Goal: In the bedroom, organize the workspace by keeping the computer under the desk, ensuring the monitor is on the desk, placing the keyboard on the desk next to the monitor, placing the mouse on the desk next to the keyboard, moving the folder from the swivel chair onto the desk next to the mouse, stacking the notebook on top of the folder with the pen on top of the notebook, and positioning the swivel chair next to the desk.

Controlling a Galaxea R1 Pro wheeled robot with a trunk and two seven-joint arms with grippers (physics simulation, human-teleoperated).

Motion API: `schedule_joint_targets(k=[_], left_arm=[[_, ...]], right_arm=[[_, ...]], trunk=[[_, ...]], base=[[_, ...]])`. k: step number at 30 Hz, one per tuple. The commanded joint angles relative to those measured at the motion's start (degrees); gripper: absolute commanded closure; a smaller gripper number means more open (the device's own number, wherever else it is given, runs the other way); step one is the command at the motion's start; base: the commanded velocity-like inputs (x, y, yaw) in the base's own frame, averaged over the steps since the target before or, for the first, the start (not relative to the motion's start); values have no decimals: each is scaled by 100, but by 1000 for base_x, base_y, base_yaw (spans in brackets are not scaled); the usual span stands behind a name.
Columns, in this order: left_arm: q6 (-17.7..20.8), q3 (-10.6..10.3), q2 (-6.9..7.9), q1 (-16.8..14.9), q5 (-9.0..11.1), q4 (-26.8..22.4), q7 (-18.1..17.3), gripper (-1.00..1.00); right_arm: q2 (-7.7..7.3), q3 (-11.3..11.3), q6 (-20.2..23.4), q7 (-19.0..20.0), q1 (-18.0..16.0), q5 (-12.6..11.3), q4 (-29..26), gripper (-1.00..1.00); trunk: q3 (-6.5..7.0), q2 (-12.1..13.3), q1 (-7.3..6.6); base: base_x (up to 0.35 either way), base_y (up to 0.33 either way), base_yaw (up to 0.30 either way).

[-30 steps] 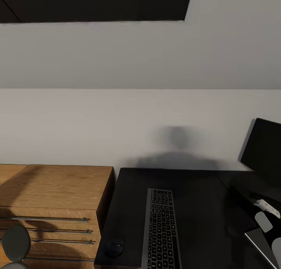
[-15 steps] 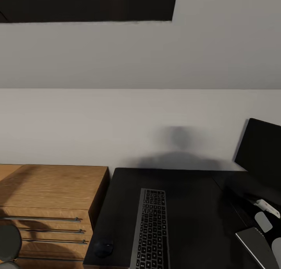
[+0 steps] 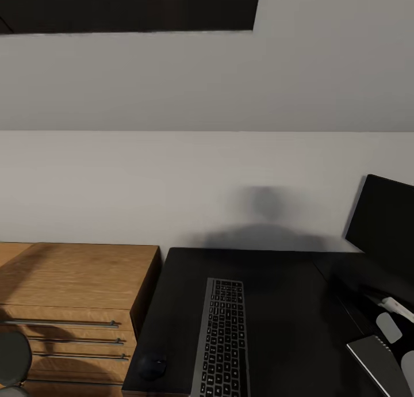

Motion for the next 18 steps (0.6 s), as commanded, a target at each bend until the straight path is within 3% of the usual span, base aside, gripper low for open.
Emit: schedule_joint_targets(k=[1,7,18], left_arm=[[-6,-50,-1,-3,23,1,38,-100],[-6,-51,-1,-3,23,0,44,-100],[-6,-58,-1,-3,24,1,41,-100]], right_arm=[[-1,-4,32,-101,-2,-61,-13,-100],[-30,0,55,-527,-1,-59,-28,-100],[-112,13,97,-629,-1,-44,13,-100]], trunk=[[-7,-4,0],[-7,-4,0],[-7,-4,0]], base=[[0,0,0],[0,0,0],[0,0,0]])
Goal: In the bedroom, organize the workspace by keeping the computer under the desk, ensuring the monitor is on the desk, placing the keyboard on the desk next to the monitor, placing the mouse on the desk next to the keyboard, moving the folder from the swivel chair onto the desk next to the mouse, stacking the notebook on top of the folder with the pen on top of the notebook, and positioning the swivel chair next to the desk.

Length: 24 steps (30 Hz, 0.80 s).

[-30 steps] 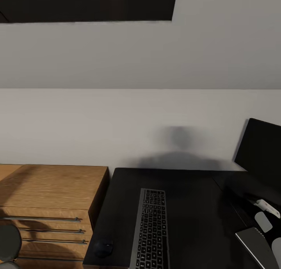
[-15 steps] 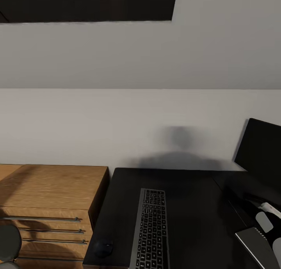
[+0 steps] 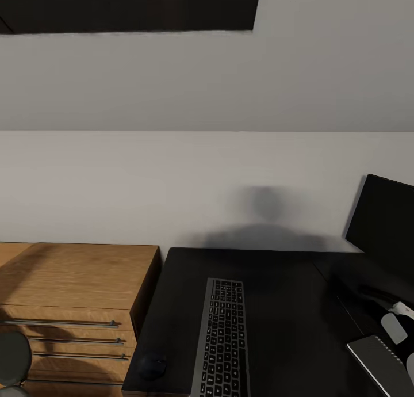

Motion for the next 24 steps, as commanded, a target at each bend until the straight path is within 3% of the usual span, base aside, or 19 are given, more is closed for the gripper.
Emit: schedule_joint_targets(k=[1,11,15,17,24], left_arm=[[-6,-49,-1,-3,22,2,41,-100],[-6,-48,-1,-3,22,2,42,-100],[-6,-45,-1,-3,22,3,43,-100],[-6,-43,-1,-3,22,3,44,-100],[-6,-44,-1,-3,22,3,44,-100]], right_arm=[[-3,-2,30,-22,-2,-57,-10,-100],[-1,-9,105,-5,-2,-69,3,-100],[-1,-10,309,-4,-2,-72,8,-100],[0,-10,644,12,-2,-83,7,-100],[5,-18,766,25,-2,-93,10,-100]], trunk=[[-7,-4,0],[-7,-4,0],[-7,-4,0],[-7,-4,0],[-7,-4,0]], base=[[0,0,0],[0,0,0],[0,0,0],[0,0,0],[0,0,0]])
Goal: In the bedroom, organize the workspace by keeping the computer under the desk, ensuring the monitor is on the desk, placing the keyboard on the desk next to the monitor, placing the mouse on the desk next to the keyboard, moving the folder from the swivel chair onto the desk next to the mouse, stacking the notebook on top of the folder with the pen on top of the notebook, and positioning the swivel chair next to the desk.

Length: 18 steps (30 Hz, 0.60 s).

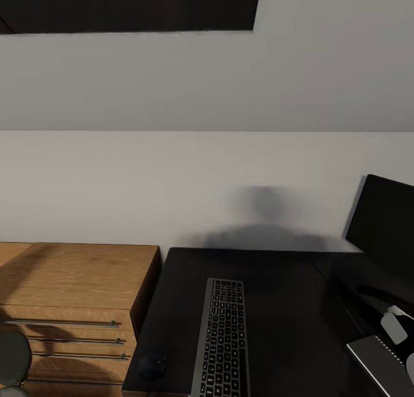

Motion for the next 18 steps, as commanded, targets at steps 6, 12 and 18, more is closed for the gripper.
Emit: schedule_joint_targets(k=[6,12,18], left_arm=[[-6,-51,-1,-3,22,2,38,-100],[-6,-57,-1,-3,22,1,38,-100],[-9,-59,-1,-3,22,2,34,-100]], right_arm=[[9,-14,40,-33,-3,-71,-17,-100],[6,-15,51,-12,-3,-75,-19,-100],[7,-16,59,-6,-3,-75,-20,-100]], trunk=[[-7,-4,0],[-7,-4,0],[-7,-4,0]], base=[[0,0,0],[0,0,0],[0,0,0]])
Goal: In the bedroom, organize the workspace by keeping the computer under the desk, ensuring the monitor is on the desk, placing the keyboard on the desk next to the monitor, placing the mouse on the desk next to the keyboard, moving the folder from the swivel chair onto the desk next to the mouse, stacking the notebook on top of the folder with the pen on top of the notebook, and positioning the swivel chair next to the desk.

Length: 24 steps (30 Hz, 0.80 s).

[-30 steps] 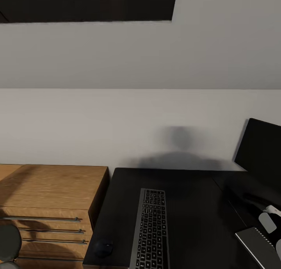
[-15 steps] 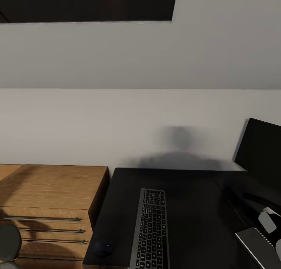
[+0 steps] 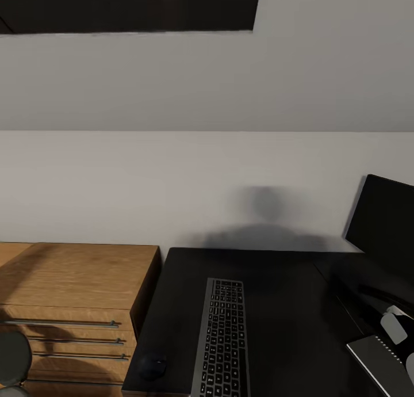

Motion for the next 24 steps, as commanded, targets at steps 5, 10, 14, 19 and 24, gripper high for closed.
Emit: schedule_joint_targets(k=[5,10,14,19,24], left_arm=[[-11,-59,-6,-3,22,-3,35,-100],[-12,-58,-4,-3,22,0,34,-100],[-12,-57,-2,-3,22,2,34,-100],[-12,-59,-3,-3,22,-1,34,-100],[-12,-70,-17,-3,16,-4,34,-100]], right_arm=[[6,-8,27,-30,-3,-60,-11,-100],[8,-14,22,-26,-3,-60,-10,-100],[13,-14,20,-18,-3,-60,-1,-100],[16,-15,19,-14,-3,-60,63,-100],[16,-14,19,-13,-3,-60,99,-100]], trunk=[[-7,-4,0],[-7,-4,0],[-7,-4,0],[-7,-4,0],[-7,-4,0]], base=[[0,0,0],[0,0,0],[0,0,0],[0,0,0],[0,0,0]])
